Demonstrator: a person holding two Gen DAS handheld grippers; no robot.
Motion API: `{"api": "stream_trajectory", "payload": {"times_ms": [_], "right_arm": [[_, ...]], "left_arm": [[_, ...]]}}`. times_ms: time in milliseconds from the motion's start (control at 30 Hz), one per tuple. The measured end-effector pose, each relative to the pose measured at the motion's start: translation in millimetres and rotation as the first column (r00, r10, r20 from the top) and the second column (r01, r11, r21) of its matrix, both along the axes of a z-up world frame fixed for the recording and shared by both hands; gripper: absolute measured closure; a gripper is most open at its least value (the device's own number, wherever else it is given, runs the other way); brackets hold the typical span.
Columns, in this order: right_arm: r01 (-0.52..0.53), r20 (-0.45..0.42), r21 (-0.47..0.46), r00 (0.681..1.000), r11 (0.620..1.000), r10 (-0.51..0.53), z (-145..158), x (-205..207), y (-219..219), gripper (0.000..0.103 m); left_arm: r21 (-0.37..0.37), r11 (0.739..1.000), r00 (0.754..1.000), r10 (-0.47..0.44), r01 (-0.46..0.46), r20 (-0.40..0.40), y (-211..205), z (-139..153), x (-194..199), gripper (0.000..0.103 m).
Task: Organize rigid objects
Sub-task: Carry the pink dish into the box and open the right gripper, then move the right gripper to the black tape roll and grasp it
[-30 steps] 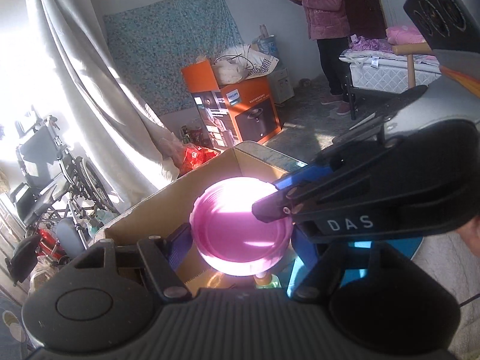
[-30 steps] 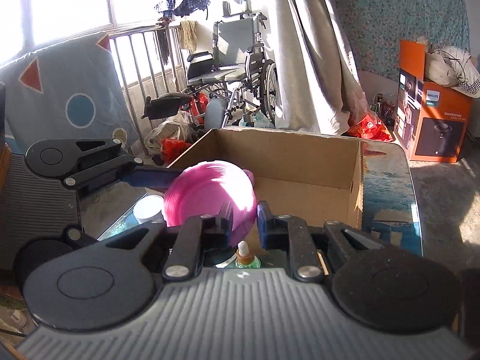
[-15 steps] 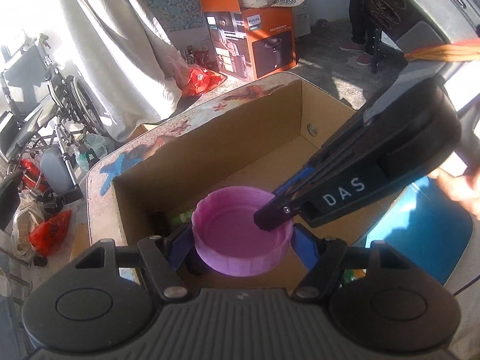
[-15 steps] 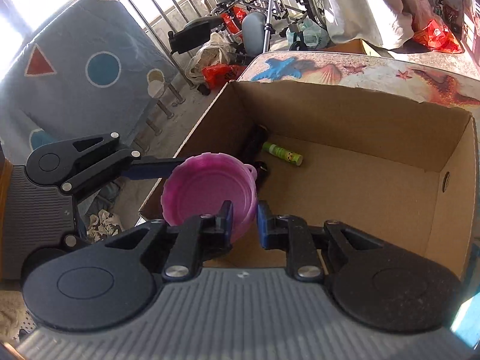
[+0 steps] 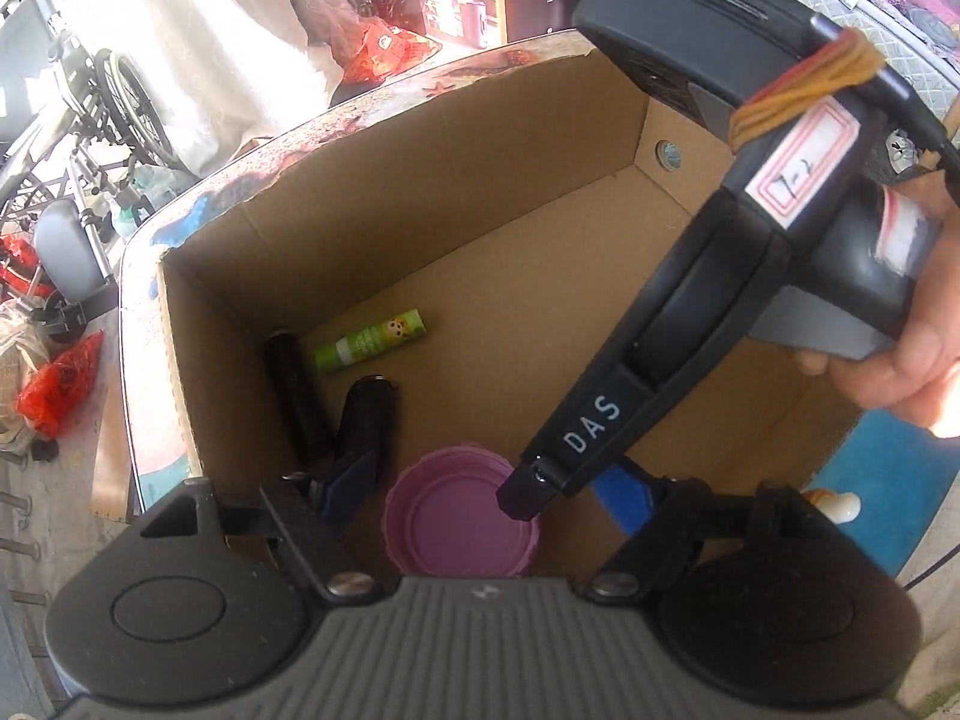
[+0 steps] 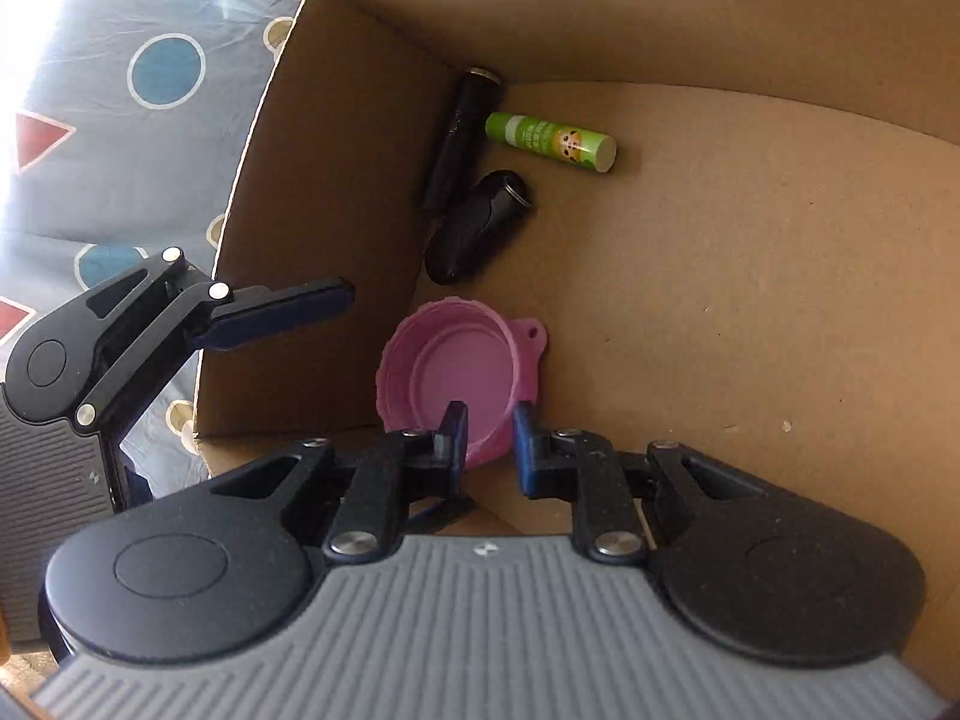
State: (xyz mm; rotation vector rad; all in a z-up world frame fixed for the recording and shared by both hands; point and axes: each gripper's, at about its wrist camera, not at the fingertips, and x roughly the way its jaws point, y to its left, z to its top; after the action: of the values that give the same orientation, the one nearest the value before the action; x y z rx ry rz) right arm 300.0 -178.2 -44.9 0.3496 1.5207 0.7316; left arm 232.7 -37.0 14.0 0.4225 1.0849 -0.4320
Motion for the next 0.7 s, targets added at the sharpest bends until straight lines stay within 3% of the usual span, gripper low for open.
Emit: {"api": "stream_trajectory", "payload": {"times_ms": [300, 433, 500, 700], "right_arm": [[-0.007, -0.042, 0.059, 0.999, 0.998, 0.009, -1.3, -4.0, 16.7, 0.084], [0.058, 0.036, 0.093, 0.997, 0.994, -0.061, 21.9, -9.4, -3.6, 0.064], [0.104, 0.082, 0.124, 0.99, 0.987, -0.115, 42.1, -18.4, -24.3, 0.06], [0.216, 0.252, 0.196, 0.932, 0.956, -0.262, 104.5, -71.4, -91.3, 0.058]], "left_arm": [[0.004, 1.0, 0.999, 0.004, -0.004, 0.035, -3.9, 7.6, -0.1, 0.02], [-0.045, 0.999, 0.998, 0.022, -0.02, 0.063, 0.6, 18.2, -7.6, 0.02], [-0.087, 0.996, 0.997, 0.041, -0.035, 0.071, 4.0, 24.3, -11.4, 0.02], [-0.201, 0.977, 0.987, 0.097, -0.071, 0.125, 17.2, 48.3, -40.5, 0.02]]}}
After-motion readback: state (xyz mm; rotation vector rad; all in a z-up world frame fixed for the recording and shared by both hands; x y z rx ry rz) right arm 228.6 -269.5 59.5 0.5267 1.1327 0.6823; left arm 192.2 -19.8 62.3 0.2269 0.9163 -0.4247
